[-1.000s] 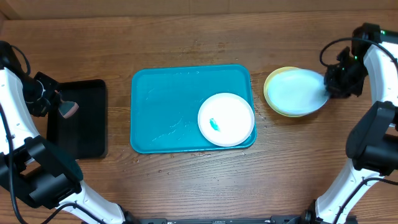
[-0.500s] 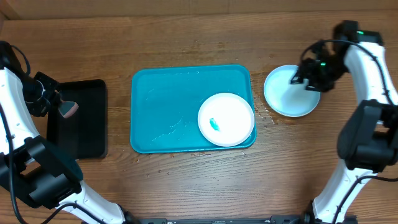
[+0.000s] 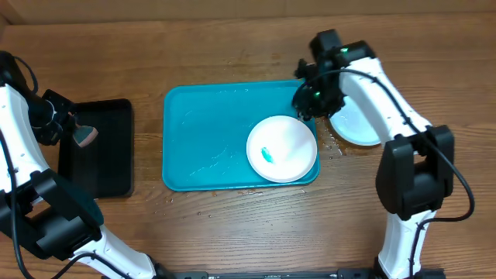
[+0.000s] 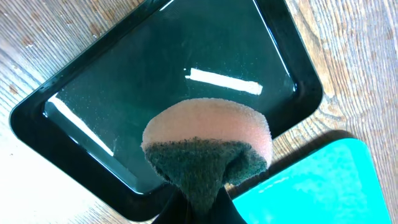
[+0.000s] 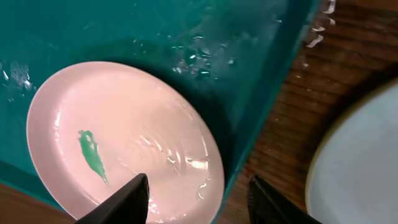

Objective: Clean dirty plates on tray and stack at the side
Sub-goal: 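Move the right gripper to the green-smeared plate rim and grip it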

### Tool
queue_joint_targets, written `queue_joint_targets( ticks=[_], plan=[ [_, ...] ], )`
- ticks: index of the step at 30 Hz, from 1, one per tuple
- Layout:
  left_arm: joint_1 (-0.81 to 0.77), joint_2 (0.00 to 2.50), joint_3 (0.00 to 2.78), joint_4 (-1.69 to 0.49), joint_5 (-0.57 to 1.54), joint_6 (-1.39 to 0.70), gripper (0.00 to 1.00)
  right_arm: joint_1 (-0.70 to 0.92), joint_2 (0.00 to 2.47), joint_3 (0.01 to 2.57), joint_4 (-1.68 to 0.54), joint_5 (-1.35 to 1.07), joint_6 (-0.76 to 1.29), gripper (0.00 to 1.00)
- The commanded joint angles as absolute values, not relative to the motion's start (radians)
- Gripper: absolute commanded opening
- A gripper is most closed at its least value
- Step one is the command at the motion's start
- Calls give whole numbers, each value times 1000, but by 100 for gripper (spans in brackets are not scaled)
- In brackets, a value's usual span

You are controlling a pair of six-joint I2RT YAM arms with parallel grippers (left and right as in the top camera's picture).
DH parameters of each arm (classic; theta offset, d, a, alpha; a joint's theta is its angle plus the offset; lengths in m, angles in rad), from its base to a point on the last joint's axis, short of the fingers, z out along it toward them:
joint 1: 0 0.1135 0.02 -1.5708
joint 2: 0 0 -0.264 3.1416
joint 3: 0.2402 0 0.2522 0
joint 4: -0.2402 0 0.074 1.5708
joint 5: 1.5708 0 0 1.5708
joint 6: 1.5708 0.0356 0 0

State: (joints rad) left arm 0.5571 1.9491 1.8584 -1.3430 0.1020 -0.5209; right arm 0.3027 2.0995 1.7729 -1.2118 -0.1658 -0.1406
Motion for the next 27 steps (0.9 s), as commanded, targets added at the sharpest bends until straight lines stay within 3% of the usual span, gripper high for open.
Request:
queue_joint_targets(
  ticks=[1,16,21,27],
  plan=[
    [553,1959,1854,-1339,128,-501,4,329,2090,1728,-1170,-76,-167,52],
    [536,1959,1854,-1338,128,-493,4,337,2090,1552,-1028,-99,-169,50],
    [536,1959,1854,-1337,128,-493,4,337,2090,1542,-1041,-142,-157,41],
    [536,1959,1854,-1340,136,-488,4,340,2090,1542,-1052,-205,-153,37]
  ],
)
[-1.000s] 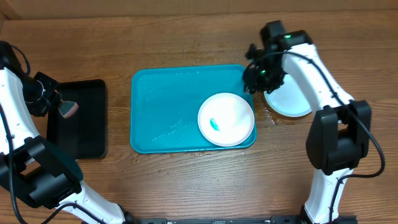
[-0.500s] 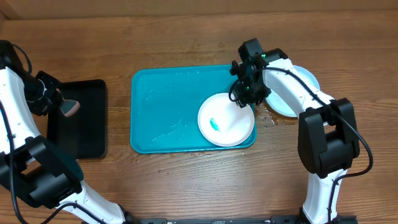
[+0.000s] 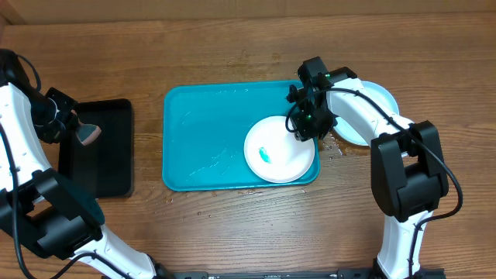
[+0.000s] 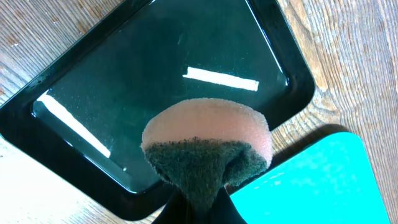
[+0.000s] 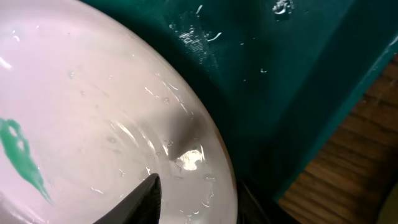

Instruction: Clean dirty plates on tray and stack at the side

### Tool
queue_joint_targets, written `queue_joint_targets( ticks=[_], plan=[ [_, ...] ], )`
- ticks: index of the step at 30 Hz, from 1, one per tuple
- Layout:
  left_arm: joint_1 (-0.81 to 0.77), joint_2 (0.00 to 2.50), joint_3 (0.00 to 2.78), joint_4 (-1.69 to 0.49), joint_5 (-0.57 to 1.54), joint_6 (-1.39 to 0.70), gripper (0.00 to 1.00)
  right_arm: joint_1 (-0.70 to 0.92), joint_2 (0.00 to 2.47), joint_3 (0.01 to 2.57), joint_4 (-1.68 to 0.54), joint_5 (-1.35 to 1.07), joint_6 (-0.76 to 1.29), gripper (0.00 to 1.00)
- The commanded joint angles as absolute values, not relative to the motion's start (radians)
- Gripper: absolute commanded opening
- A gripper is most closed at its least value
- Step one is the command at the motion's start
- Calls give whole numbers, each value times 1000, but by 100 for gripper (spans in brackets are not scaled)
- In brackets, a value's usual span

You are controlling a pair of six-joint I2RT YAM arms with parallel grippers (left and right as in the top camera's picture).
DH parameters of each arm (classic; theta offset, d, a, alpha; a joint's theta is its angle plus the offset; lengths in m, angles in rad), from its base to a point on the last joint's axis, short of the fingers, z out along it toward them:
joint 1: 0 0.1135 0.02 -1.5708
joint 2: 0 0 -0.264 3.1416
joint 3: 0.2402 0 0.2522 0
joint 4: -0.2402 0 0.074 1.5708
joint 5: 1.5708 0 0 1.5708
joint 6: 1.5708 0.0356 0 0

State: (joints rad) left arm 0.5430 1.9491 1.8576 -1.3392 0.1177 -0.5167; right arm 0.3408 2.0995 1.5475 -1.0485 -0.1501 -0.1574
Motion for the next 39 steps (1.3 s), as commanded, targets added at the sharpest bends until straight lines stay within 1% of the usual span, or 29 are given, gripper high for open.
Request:
queue_joint_targets(
  ticks=[1,7,13,15,16,22,24,29,33,36,39],
  plan=[
    [536,1959,1854,-1341,148,-474,4,342,2090,1542,-1052,-205,-146,36],
    [536,1959,1854,-1327,271,-378,4,359,2090,1537,-1050,-234,-97,31],
    [535,1959,1854,-1325,282,-369,4,371,2090,1465,-990,-230,-96,31],
    [535,1959,1854,-1324,282,-369,4,371,2090,1457,-982,-232,-67,30],
    [532,1959,1854,-1324,283,-369,4,371,2090,1457,-975,-239,-42,25],
    [479,1959,1854,-1326,312,-309,4,393,2090,1457,-875,-371,41,8],
    [450,1959,1853,-1327,296,-308,4,416,2090,1457,-829,-382,85,4],
    [412,1959,1854,-1323,149,-387,4,477,2090,1457,-763,-368,148,4],
    [416,1959,1853,-1323,10,-431,4,506,2090,1457,-743,-254,241,4],
    [422,1959,1848,-1323,-41,-443,4,511,2090,1457,-719,-212,291,4],
    [427,1959,1823,-1322,-87,-482,4,511,2090,1457,-696,-170,404,4]
  ],
)
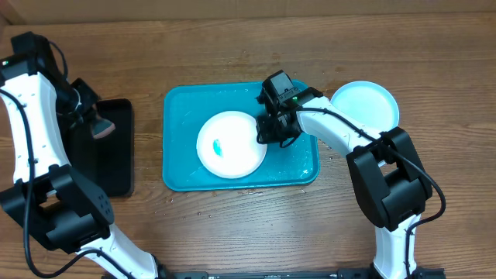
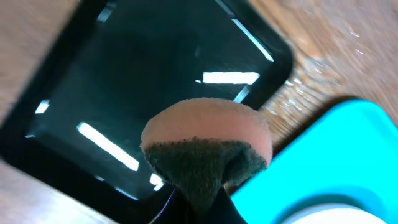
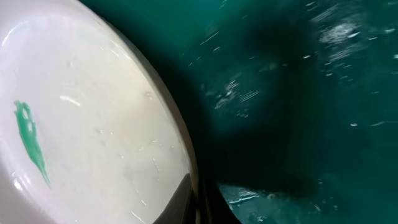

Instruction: Clean dirty plates on tray and stack at the side

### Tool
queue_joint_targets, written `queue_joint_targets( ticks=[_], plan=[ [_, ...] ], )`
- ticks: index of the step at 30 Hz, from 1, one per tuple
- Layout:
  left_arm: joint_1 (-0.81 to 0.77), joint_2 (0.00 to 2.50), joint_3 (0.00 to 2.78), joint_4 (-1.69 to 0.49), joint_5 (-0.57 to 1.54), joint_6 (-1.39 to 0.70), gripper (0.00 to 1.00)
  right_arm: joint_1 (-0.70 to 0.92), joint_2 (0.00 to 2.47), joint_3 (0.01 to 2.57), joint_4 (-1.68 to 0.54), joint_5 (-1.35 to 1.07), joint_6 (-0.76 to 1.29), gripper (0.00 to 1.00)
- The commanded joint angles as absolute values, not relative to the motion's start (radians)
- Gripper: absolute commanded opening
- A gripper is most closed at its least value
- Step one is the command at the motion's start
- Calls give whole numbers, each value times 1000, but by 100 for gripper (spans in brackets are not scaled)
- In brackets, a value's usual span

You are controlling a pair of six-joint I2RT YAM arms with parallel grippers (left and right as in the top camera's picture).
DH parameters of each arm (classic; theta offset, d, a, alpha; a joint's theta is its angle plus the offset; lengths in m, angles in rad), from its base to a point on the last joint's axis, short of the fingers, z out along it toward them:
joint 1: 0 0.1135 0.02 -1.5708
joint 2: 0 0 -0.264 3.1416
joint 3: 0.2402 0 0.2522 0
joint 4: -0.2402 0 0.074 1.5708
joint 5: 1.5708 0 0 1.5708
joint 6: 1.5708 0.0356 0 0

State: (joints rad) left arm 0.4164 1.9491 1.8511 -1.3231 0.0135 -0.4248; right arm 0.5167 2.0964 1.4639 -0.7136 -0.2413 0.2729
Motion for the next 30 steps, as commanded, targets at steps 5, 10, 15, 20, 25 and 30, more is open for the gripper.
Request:
queue_joint_targets(
  ticks=[5,10,15,20,25,30],
  plan=[
    [429,1959,1742,-1249,-141,-495,4,515,2090,1457,-665,-173,423,15],
    [436,1959,1630,-1142,-142,-494,6,518,2090,1457,-666,-174,423,27],
    [463,1960,1528,-1056,-134,-495,6,518,2090,1457,-671,-177,422,27],
    [485,1962,1445,-983,-133,-495,8,518,2090,1457,-666,-176,421,27],
    [490,1962,1365,-888,-127,-495,17,518,2090,1457,-667,-176,419,28],
    [490,1962,1342,-851,-107,-494,39,518,2090,1457,-666,-176,419,28]
  ],
)
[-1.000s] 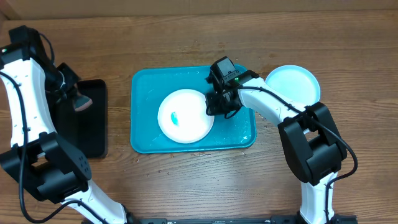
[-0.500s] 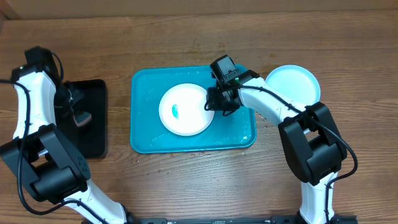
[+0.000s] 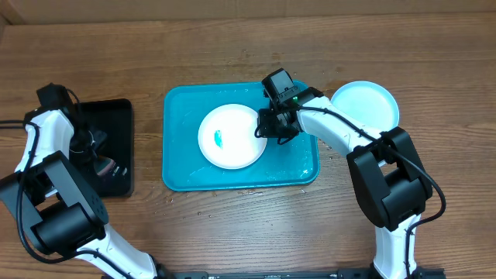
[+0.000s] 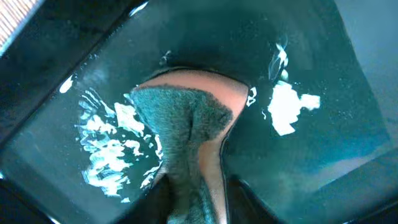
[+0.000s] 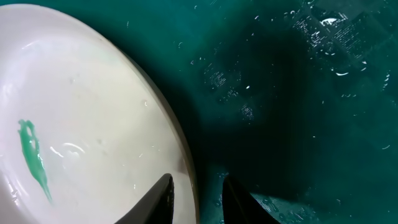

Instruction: Clean dirty plates on tray and stack at the side

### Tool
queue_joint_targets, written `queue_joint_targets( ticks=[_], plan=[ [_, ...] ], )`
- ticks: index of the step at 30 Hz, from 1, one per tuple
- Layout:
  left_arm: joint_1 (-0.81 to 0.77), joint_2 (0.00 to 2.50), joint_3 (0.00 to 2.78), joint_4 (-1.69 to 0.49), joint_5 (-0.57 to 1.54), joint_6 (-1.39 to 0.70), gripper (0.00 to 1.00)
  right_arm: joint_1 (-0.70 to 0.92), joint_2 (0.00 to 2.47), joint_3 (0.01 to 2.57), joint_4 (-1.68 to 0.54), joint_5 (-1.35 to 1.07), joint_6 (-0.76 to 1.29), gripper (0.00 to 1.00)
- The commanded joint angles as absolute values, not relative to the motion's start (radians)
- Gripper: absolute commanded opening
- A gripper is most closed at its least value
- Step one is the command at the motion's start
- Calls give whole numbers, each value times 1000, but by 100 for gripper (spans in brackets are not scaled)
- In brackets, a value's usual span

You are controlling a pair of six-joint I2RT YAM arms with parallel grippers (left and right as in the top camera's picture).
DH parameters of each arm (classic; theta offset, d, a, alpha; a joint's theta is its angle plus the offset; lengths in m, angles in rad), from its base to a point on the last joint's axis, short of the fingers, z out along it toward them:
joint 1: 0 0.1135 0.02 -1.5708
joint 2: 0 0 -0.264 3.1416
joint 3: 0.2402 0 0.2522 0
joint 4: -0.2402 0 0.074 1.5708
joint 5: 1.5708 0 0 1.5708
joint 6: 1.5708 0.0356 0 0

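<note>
A white plate (image 3: 230, 137) with a green smear (image 5: 34, 158) lies in the middle of the teal tray (image 3: 186, 170). My right gripper (image 5: 198, 199) is open, its fingers on either side of the plate's right rim with a gap around it. A clean white plate (image 3: 364, 101) rests on the table to the right of the tray. My left gripper (image 4: 193, 199) is shut on the pink and green sponge (image 4: 180, 118), which is pressed down into the water of the black tray (image 3: 116, 105).
Water drops lie on the teal tray floor (image 5: 298, 124) and on the wood by its front edge. The black tray sits left of the teal tray with a strip of bare wood between them.
My left gripper has gone from above the black tray's far end down into it, sponge in the water. My right gripper has opened off the plate's rim; the plate sits slightly farther back.
The dirty plate lay in the tray's front right corner with my right gripper open behind it and the sponge held over the black tray. The right gripper then reached the rim, was shut on it with the plate mid-tray, and is now open.
</note>
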State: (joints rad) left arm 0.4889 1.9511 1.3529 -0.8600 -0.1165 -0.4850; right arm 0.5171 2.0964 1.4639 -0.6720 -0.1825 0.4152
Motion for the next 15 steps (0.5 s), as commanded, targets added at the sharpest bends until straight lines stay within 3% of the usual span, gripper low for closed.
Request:
queue_joint_targets(
  ticks=[1,4,5,6,8,11,15],
  plan=[
    [491,1962,1343,-851,-107,-494,40,518,2090,1457,-666,-176,419,28],
    [491,1962,1343,-860,-108,-494,44,518,2090,1457,-666,-176,419,28],
    [491,1962,1343,-864,-110,-494,52,518,2090,1457,-666,-176,419,28],
    [491,1962,1343,-870,-117,-494,69,518,2090,1457,-666,-176,419,29],
    [492,1962,1343,-871,-123,-494,89,518,2090,1457,-667,-176,419,29],
    [492,1962,1342,-870,-124,-494,88,518,2090,1457,-672,-176,418,29],
    [492,1963,1341,-870,-121,-494,73,518,2090,1457,-673,-176,416,29]
  ],
)
